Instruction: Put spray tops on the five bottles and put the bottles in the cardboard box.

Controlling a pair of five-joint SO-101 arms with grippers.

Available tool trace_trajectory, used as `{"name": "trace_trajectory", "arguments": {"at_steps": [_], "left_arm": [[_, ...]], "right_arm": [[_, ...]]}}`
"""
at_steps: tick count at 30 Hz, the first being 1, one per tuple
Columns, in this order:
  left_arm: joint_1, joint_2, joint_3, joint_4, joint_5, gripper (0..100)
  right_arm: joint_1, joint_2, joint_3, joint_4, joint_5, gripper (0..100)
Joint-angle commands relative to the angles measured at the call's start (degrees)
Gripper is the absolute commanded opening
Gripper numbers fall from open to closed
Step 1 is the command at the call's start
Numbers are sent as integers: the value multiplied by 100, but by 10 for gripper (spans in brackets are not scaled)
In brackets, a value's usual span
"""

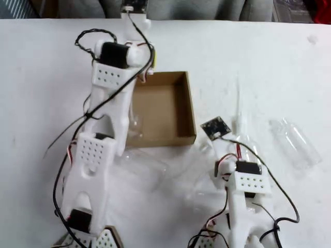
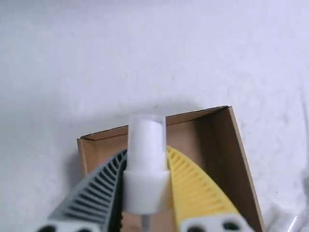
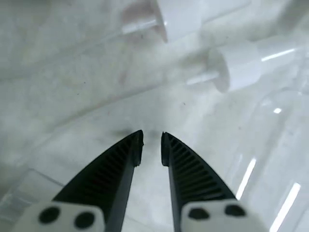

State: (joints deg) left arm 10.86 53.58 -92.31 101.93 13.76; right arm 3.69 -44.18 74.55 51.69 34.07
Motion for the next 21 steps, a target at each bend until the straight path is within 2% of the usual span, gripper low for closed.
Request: {"name": "trace_trajectory", "arguments": {"at_steps": [1,9,15,21], "left_arm": [[-48,-497,-281,79,88,16],[-84,-725,246,79,97,16],[-84,-1763,1530,62,70,18],[-75,-2888,2286,62,44,18]], "right_arm": [[66,-75,-35,-84,79,41],[66,-75,-35,-84,88,41],[66,-75,-35,-84,88,41],[66,-75,-35,-84,88,41]]}}
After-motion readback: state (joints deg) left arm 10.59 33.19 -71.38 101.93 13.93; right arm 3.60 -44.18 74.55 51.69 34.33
